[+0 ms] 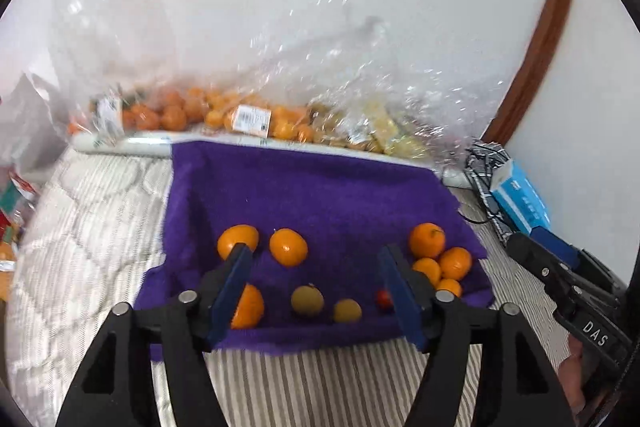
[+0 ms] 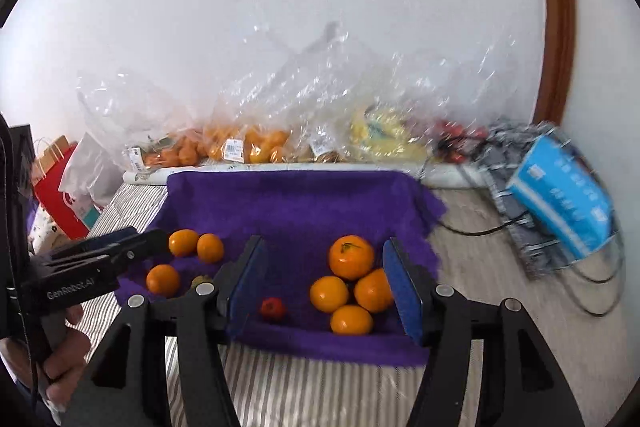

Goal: Organize fruits

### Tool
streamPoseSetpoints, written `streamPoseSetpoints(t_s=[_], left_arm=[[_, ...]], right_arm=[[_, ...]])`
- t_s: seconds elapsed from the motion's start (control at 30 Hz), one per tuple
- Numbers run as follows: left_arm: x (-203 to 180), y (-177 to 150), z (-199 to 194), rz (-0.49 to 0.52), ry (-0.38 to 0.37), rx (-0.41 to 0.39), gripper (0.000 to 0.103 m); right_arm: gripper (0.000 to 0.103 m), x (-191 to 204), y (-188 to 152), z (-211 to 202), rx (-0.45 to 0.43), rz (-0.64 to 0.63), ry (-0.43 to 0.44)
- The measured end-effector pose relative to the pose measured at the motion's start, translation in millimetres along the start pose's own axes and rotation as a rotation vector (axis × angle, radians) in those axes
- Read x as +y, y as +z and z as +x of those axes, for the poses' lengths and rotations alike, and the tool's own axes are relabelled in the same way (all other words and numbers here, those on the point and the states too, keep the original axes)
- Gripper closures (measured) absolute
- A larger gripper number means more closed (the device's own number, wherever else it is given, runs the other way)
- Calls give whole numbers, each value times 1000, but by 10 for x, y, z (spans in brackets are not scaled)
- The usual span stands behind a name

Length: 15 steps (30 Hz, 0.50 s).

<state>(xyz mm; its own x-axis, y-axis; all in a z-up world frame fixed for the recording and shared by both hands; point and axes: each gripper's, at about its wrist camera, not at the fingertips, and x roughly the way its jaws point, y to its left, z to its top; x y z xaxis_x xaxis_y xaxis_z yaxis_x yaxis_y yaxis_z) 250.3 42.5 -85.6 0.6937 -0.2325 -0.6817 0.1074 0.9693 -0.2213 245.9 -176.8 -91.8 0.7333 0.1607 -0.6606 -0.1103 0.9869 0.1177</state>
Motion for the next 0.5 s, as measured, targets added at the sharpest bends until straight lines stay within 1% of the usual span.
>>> streamPoseSetpoints(t_s=[0.1,0.13,0.17,0.2,0.23,0.3,0.33,0.4,0.5], left_arm=[[-93,-93,-302,12,0,-20,30],[-116,-127,-381,18,2,-25,29],[-159,-182,-490,32,4,-29,28],[-190,-225,-562,41,11,-31,26],[-218,-264,-629,47,17,-36,24],[-278,-359,-796,59,32,-49,21],[-303,-396,-863,62,36,-54,20],[-351,-485,-1026,64,41,-65,17],[-420,-600,-1257,72,55,-88,13]], right_arm=[[43,15,-36,-322,-2,16,-5],[39,21,-58,-432,-7,24,-2],[35,35,-91,-563,-16,27,-9],[21,46,-119,-656,-26,28,-16],[14,66,-160,-795,-44,29,-24],[13,85,-228,-988,-72,28,-34],[9,100,-268,-1087,-80,25,-42],[6,131,-364,-1300,-96,12,-53],[5,142,-461,-1497,-102,11,-73]])
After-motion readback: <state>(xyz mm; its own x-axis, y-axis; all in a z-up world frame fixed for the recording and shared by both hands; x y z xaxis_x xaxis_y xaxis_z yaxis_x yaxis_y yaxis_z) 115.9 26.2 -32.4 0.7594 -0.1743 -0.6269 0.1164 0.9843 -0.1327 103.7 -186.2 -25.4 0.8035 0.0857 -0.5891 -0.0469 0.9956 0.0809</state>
